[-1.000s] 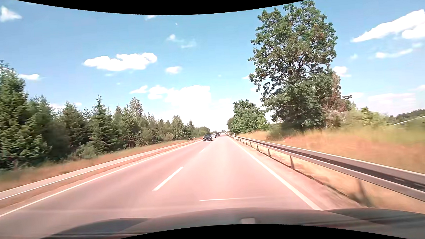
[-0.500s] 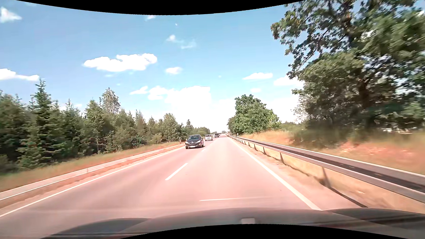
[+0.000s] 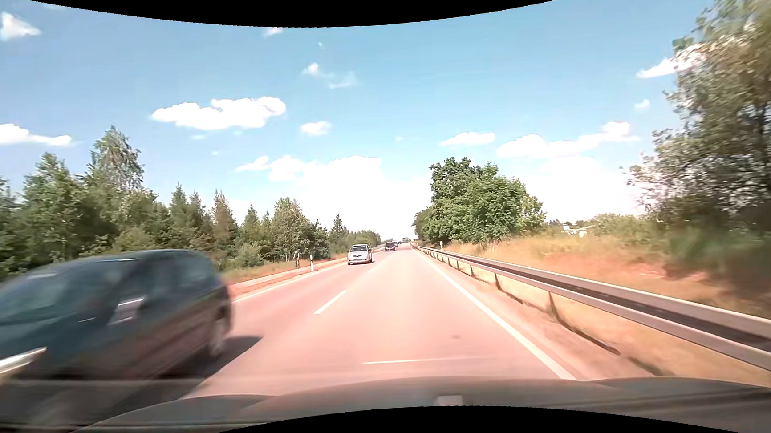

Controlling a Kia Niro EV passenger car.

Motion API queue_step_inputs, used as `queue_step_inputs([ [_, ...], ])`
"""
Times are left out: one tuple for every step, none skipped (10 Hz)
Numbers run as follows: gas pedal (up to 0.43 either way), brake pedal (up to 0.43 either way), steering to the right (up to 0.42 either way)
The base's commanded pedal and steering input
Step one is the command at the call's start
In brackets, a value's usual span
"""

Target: Follow the waypoints while adhering to traffic rules and regulations

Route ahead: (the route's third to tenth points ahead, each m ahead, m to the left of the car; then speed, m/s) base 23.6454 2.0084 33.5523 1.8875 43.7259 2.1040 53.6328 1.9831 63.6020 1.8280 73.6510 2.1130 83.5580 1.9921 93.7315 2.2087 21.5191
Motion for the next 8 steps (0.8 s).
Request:
queue_step_inputs([
  [0.248, 0.0, -0.002],
  [0.248, 0.0, -0.002],
  [0.24, 0.0, -0.002],
  [0.228, 0.0, -0.002],
  [0.228, 0.0, -0.002],
  [0.228, 0.0, -0.002],
  [0.228, 0.0, -0.002],
  [0.228, 0.0, -0.002],
])
